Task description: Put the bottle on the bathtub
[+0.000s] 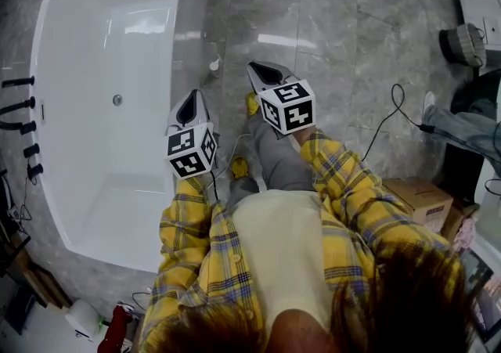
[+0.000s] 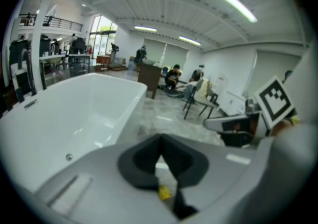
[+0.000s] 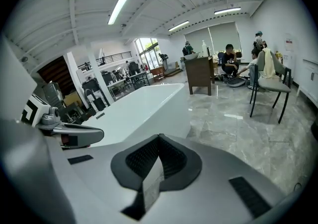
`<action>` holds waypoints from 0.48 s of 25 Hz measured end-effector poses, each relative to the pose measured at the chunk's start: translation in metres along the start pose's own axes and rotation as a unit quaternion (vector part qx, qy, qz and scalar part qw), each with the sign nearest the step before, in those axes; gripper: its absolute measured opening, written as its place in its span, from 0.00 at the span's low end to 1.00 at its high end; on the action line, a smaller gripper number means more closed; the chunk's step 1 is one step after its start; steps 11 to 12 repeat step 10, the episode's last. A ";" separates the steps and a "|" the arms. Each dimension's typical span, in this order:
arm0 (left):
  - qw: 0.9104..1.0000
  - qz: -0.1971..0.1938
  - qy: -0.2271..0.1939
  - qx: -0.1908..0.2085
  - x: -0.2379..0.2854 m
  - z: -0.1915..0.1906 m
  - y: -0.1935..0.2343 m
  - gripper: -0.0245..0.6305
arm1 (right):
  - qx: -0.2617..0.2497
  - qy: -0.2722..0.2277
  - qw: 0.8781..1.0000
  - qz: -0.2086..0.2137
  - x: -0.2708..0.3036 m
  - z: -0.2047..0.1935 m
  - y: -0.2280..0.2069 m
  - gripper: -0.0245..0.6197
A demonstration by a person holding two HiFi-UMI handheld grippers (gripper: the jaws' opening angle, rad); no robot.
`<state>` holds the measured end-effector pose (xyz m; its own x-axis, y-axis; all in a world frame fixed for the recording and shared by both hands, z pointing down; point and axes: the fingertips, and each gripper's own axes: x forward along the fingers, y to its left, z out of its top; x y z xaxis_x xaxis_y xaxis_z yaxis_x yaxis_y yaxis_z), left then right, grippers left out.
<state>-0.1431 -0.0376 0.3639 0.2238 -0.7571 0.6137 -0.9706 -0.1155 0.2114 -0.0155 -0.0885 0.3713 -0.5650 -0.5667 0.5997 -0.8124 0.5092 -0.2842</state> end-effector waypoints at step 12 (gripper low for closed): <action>1.000 0.004 0.005 -0.012 0.017 0.008 0.002 0.05 | 0.001 0.009 1.000 0.012 0.019 0.008 -0.009 0.06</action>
